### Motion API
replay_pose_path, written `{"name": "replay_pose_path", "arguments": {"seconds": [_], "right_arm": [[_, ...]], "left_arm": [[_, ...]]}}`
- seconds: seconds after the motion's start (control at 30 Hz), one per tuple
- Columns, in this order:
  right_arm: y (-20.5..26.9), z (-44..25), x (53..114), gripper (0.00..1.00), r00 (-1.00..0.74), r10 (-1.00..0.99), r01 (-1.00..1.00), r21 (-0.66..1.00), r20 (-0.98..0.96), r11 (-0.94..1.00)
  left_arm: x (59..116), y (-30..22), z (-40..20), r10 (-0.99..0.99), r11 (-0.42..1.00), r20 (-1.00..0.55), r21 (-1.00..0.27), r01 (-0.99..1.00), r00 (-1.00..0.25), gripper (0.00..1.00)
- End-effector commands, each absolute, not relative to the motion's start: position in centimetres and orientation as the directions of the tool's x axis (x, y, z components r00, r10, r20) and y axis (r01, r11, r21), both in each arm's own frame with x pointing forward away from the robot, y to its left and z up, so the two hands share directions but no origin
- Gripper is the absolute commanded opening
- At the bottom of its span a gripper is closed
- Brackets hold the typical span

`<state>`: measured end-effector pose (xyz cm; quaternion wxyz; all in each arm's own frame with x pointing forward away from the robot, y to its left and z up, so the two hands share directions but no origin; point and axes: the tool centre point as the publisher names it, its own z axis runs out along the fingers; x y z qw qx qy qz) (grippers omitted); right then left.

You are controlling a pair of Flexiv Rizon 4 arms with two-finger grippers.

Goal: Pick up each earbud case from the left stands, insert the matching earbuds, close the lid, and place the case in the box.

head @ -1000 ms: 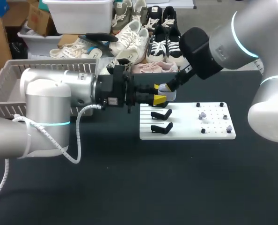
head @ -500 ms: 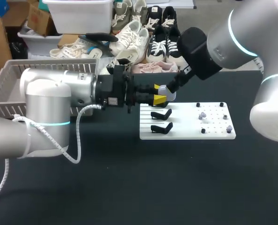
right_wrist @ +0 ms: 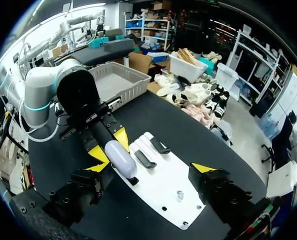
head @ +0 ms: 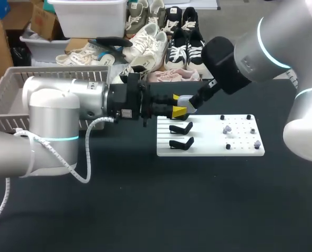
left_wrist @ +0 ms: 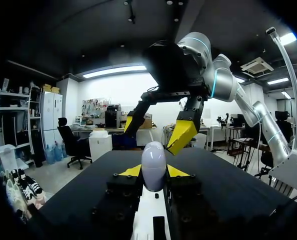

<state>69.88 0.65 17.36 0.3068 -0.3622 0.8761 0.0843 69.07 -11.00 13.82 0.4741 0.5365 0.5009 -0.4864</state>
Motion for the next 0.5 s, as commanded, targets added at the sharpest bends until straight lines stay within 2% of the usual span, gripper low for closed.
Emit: {"name": "replay_pose_path", "arguments": {"seconds": [0.03,0.5], "right_arm": [[1.03,17.24,69.45,1.00,-0.550,-0.581,-0.658,-0.117,-0.600,0.744],[0.98,16.54,70.02,1.00,-0.560,-0.597,-0.662,-0.123,-0.574,0.740]], "left_arm": [[68.90,-11.01,13.84,0.076,-0.043,-0.997,0.023,0.999,0.026,0.00],[68.90,-11.01,13.84,0.076,-0.043,-0.997,0.023,0.999,0.026,0.00]]}}
